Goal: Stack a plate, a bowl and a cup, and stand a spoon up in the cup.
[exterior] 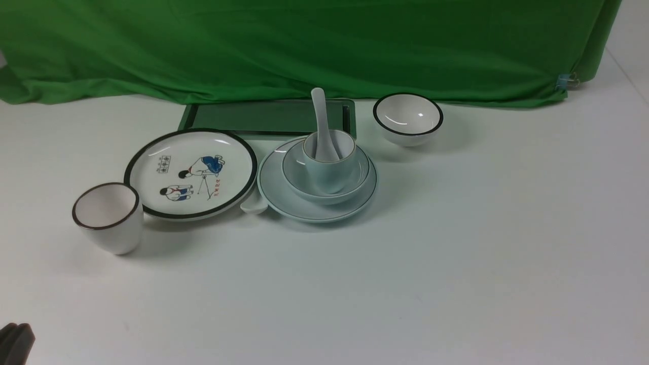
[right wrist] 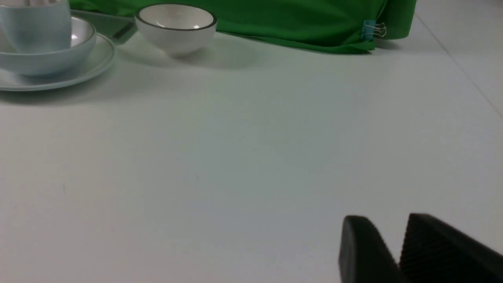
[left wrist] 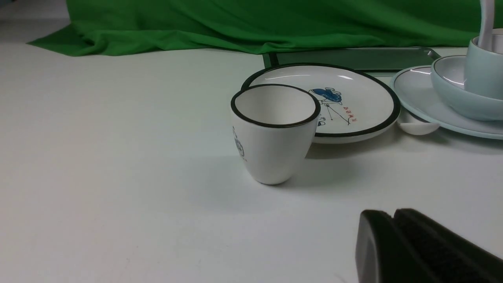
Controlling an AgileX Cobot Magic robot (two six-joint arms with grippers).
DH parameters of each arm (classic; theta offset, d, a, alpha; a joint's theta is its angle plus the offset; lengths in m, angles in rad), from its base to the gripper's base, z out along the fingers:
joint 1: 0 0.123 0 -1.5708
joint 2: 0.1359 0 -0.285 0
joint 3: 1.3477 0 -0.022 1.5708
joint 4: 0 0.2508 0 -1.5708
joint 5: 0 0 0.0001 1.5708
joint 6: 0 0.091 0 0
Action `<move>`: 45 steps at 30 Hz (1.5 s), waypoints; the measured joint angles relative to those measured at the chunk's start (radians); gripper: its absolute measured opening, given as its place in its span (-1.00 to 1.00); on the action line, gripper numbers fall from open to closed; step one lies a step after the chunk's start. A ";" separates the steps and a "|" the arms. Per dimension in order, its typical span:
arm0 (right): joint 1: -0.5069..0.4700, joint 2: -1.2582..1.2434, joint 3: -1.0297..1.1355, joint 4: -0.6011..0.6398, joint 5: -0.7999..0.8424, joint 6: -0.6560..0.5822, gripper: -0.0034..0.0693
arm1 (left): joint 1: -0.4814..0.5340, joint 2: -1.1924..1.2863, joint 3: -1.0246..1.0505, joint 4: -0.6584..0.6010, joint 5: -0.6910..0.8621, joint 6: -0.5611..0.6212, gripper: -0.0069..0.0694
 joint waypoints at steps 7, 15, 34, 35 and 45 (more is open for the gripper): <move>0.000 0.000 0.000 0.000 0.000 0.000 -0.28 | 0.000 0.000 0.000 0.000 0.000 -0.001 -0.84; 0.000 0.000 0.000 0.000 0.000 0.000 -0.25 | 0.000 0.000 0.000 0.000 0.000 -0.001 -0.84; 0.000 0.000 0.000 0.000 0.000 0.000 -0.24 | 0.000 0.000 0.000 0.000 0.000 0.002 -0.84; 0.000 0.000 0.000 0.000 0.000 0.000 -0.24 | 0.000 0.000 0.000 0.000 0.000 0.002 -0.84; 0.000 0.000 0.000 0.000 0.000 0.000 -0.24 | 0.000 0.000 0.000 0.000 0.000 0.002 -0.84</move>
